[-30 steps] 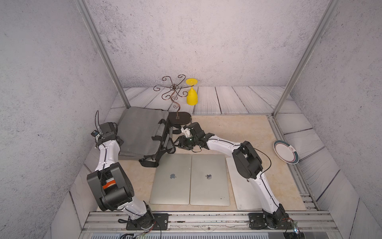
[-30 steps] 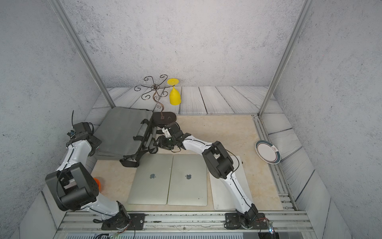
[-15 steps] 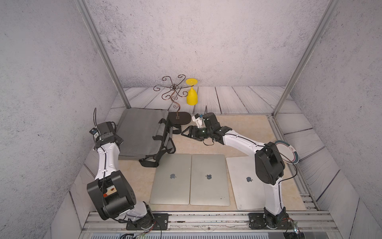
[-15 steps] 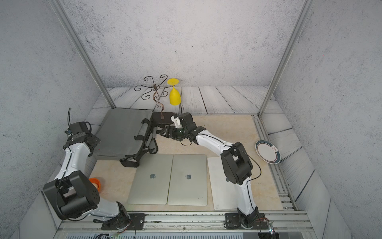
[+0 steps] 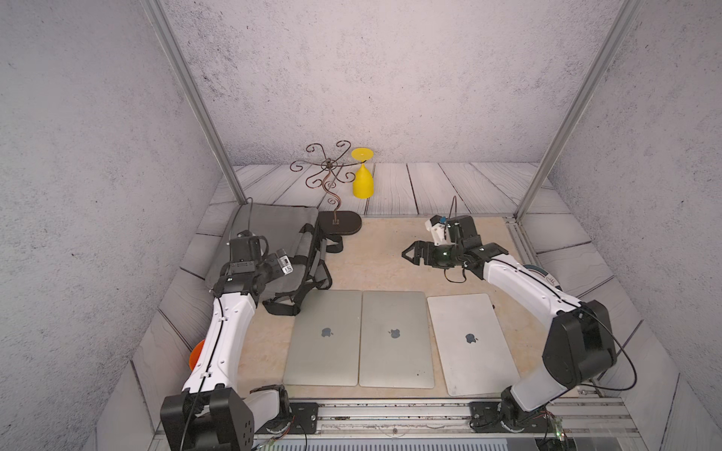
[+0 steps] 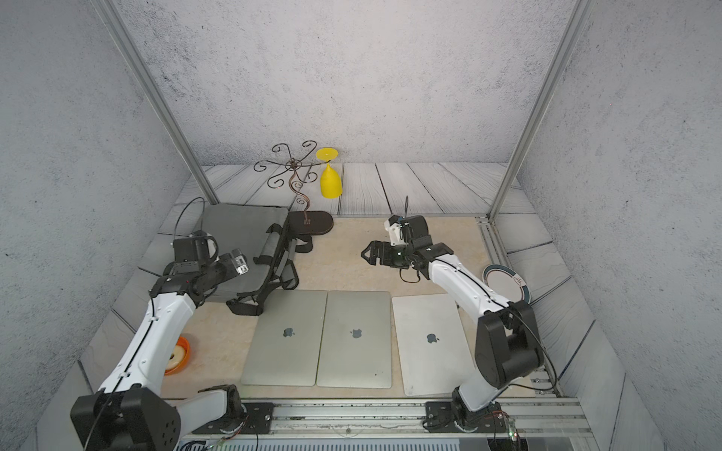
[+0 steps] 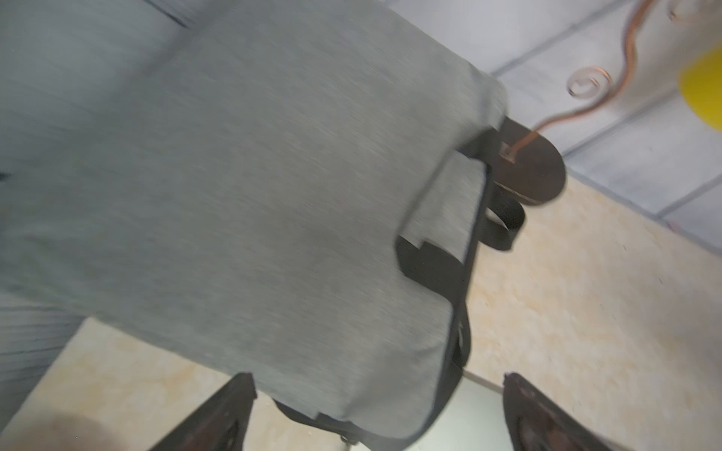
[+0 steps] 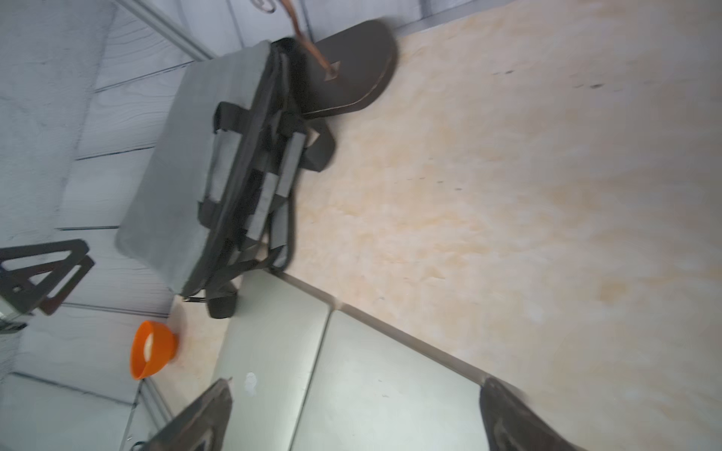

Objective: Open the zippered laptop bag and take out the laptop
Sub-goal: Place the zippered laptop bag in the zippered laptop bag, then reset both arms

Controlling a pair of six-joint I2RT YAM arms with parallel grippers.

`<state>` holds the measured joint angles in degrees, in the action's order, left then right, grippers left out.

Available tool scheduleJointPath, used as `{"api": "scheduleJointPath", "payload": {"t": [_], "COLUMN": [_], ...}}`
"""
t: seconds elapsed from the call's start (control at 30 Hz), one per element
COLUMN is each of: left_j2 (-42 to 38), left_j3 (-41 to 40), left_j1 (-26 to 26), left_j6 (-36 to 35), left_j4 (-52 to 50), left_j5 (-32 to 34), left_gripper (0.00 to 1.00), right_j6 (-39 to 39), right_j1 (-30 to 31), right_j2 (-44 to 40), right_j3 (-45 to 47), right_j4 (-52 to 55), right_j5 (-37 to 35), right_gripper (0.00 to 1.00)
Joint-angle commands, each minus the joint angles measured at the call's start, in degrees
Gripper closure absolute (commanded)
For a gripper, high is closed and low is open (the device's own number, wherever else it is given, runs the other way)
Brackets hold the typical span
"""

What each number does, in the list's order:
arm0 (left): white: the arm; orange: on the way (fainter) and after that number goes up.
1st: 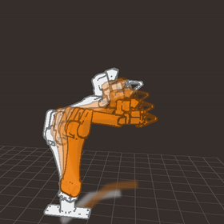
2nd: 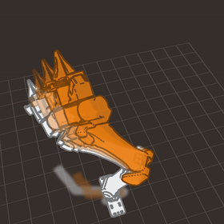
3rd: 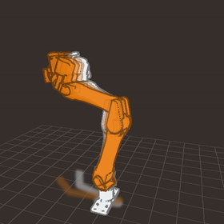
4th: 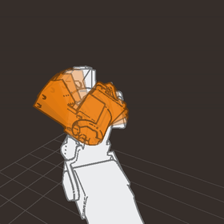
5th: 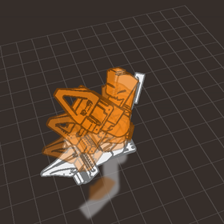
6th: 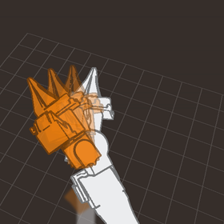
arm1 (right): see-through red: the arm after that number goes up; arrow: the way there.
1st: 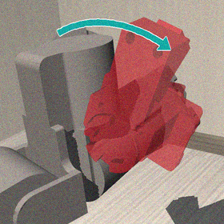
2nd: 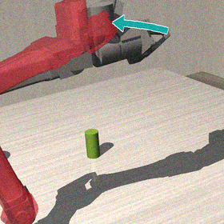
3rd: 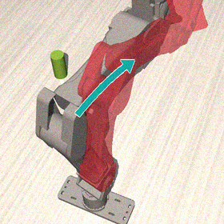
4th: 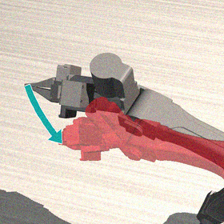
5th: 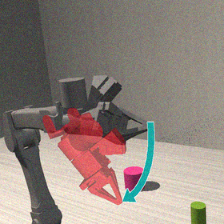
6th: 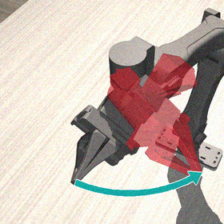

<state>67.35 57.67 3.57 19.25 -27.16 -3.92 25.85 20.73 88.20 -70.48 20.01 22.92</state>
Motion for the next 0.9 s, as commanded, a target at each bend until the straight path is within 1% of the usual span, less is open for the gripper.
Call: {"api": "scheduleJointPath", "payload": {"t": [0.0,0.07,0.1,0.13,0.2,0.27,0.33,0.4,0.43,0.53,0.6,0.73,0.87], "left_j2": [-0.5,-0.9,-1.1,-1.2,-0.5,0.9,2.8,3.2,3.5,5.0,5.7,7.3,9.0], "left_j3": [-3.5,-6.7,-8.6,-10.2,-13.2,-15.9,-18.0,-16.8,-17.1,-18.7,-19.0,-20.9,-19.7], "left_j1": [-0.8,-1.1,-1.0,-1.0,-0.9,-0.8,-0.8,-0.7,-0.7,-0.8,-0.7,1.2,1.8], "left_j6": [-6.2,-8.8,-10.2,-11.7,-13.0,-14.4,-14.4,-14.9,-14.5,-15.4,-15.4,-15.2,-16.6], "left_j4": [4.3,9.1,11.9,14.8,19.6,24.9,30.1,27.6,28.4,33.6,35.0,40.5,41.5], "left_j5": [-2.7,-2.4,-2.3,-1.7,2.3,3.1,3.9,4.0,4.9,5.8,5.7,1.3,-1.2], "left_gripper": [0.01,0.01,0.01,0.01,0.01,0.01,0.01,0.01,0.01,0.01,0.01,0.01,0.01], "right_j6": [-7.8,-12.0,-13.0,-13.9,-15.8,-16.6,-17.8,-19.5,-19.8,-20.8,-20.9,-21.4,-21.6], "right_j1": [-3.9,-5.6,-6.3,-7.6,-10.0,-12.3,-15.4,-17.1,-18.0,-18.8,-19.0,-19.1,-19.1], "right_j2": [-7.1,-10.1,-11.8,-13.3,-15.4,-17.0,-17.5,-16.6,-15.9,-13.7,-12.4,-10.7,-10.7], "right_j3": [5.7,10.7,13.7,16.9,22.2,27.4,31.3,32.7,33.5,35.7,37.2,38.4,39.6], "right_j4": [2.2,-0.7,-3.3,-6.7,-13.2,-20.7,-27.2,-30.2,-32.2,-37.6,-40.9,-43.2,-45.0], "right_j5": [-8.9,-15.8,-20.5,-23.4,-26.5,-29.0,-27.9,-27.8,-27.5,-26.7,-26.8,-26.4,-26.0], "right_gripper": [0.01,0.01,0.01,0.01,0.01,0.01,0.01,0.01,0.01,0.01,0.01,0.01,0.01]}}
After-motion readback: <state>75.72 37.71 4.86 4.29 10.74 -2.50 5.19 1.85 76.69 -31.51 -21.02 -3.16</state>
